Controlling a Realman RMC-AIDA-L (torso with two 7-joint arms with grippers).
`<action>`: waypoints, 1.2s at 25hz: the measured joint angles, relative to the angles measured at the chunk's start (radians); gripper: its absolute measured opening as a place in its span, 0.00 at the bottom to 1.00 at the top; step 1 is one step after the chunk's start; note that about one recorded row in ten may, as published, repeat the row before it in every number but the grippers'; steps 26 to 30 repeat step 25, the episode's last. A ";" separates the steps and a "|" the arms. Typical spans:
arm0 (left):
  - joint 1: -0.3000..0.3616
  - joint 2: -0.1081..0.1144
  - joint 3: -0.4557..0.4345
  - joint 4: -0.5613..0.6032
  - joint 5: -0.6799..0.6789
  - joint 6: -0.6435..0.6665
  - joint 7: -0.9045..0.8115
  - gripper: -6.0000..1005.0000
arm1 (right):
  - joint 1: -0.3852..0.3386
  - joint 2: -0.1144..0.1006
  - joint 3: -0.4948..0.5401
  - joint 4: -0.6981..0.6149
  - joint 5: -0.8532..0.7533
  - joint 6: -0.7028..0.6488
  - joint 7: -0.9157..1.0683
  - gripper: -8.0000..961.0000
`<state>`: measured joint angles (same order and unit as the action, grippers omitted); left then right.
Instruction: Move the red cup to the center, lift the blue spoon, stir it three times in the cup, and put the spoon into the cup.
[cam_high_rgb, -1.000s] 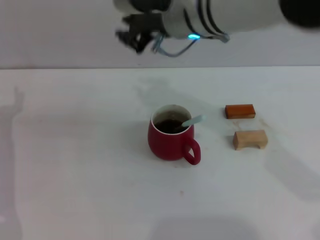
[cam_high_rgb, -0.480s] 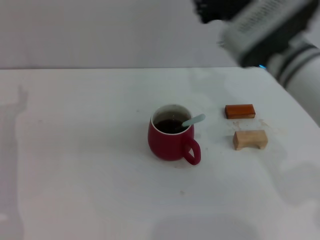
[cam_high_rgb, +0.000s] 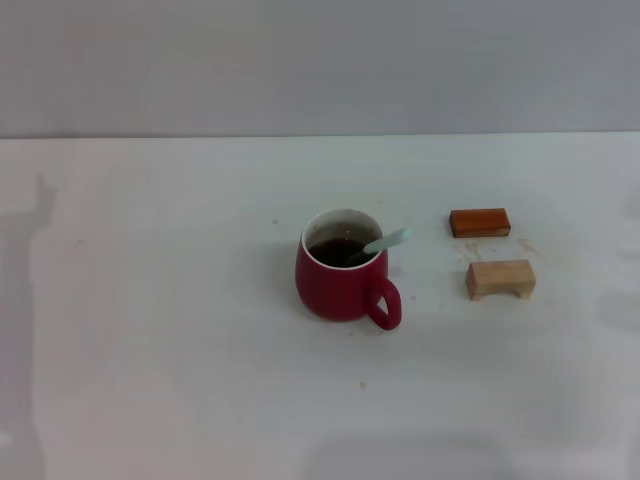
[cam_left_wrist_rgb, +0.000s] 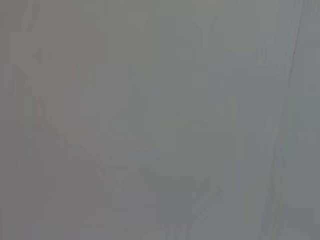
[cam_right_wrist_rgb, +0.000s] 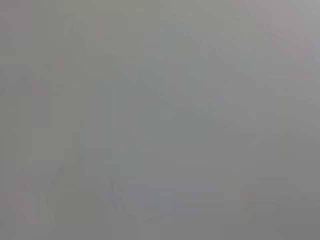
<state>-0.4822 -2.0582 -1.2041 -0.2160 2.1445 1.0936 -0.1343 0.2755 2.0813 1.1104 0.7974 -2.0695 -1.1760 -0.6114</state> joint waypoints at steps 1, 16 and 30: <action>0.001 0.000 0.000 0.001 0.000 0.000 0.000 0.84 | -0.014 0.000 0.002 -0.053 0.066 -0.039 0.040 0.37; 0.025 0.001 0.013 -0.003 0.012 0.010 0.003 0.84 | -0.040 -0.011 0.052 -0.314 0.046 -0.099 0.326 0.41; 0.040 0.000 0.016 0.003 0.012 0.036 0.007 0.84 | -0.001 -0.010 0.084 -0.420 0.049 -0.160 0.330 0.64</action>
